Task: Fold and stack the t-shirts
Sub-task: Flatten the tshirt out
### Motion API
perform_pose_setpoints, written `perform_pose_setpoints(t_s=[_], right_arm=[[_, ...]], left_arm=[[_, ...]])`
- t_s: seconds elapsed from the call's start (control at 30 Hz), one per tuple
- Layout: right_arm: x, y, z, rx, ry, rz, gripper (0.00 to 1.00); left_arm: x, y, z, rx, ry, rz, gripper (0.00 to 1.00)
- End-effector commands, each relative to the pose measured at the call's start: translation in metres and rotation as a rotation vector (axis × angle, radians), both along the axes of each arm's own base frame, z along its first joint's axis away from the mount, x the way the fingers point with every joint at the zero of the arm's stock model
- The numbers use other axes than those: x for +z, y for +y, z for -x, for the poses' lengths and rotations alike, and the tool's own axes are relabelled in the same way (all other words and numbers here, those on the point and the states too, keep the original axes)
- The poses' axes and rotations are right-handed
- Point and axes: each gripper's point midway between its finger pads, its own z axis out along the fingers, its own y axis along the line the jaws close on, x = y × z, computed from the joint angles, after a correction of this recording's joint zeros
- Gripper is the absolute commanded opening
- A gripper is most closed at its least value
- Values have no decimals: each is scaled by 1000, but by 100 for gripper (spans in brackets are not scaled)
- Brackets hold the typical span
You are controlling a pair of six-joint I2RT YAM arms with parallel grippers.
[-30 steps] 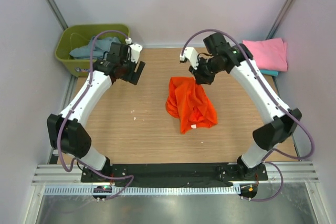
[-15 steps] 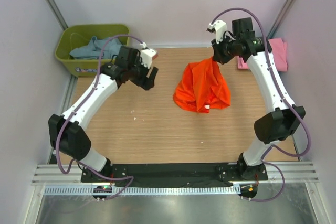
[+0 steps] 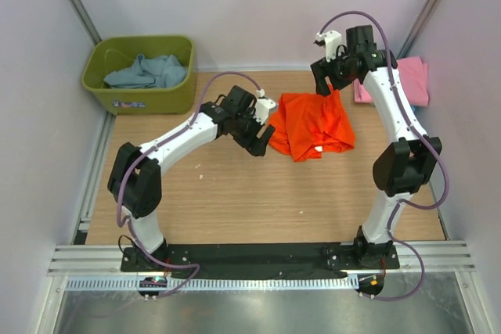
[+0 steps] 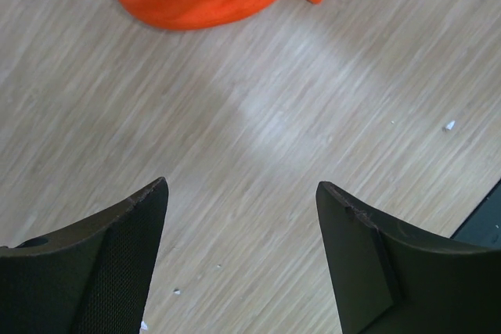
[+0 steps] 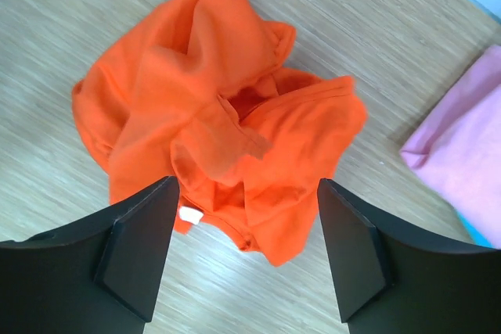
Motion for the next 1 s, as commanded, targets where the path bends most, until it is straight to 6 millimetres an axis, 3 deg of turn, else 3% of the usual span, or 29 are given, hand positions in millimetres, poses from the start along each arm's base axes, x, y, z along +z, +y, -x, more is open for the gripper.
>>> perform_pose_setpoints(t_s=[0.0, 0.1, 0.17, 0.2, 0.27, 0.33, 0.5, 0.67, 0.97], right_arm=[[22, -10, 19, 92, -78, 127, 78], [0, -10, 38, 204, -47, 182, 78], [-7, 8, 59, 394, -64, 268, 77], [-35, 11, 74, 445, -1, 313, 77], [-67, 25, 101, 565, 54, 355, 75], [-80, 32, 103, 585, 47, 345, 75], [-103, 41, 79, 518, 76, 304, 74], [-96, 36, 43, 431, -17, 333, 74], [-105, 9, 25, 324, -2, 342, 71]], left_arm=[[57, 10, -30, 92, -146, 77, 78], [72, 42, -38, 167, -165, 91, 78], [76, 68, -46, 226, -180, 75, 78], [79, 78, -49, 237, -201, 65, 78], [87, 103, -58, 289, -243, 43, 79], [91, 120, -65, 322, -290, 5, 79], [96, 134, -64, 364, -308, -6, 80], [90, 142, -58, 364, -301, -28, 80], [89, 138, -62, 372, -290, -9, 80]])
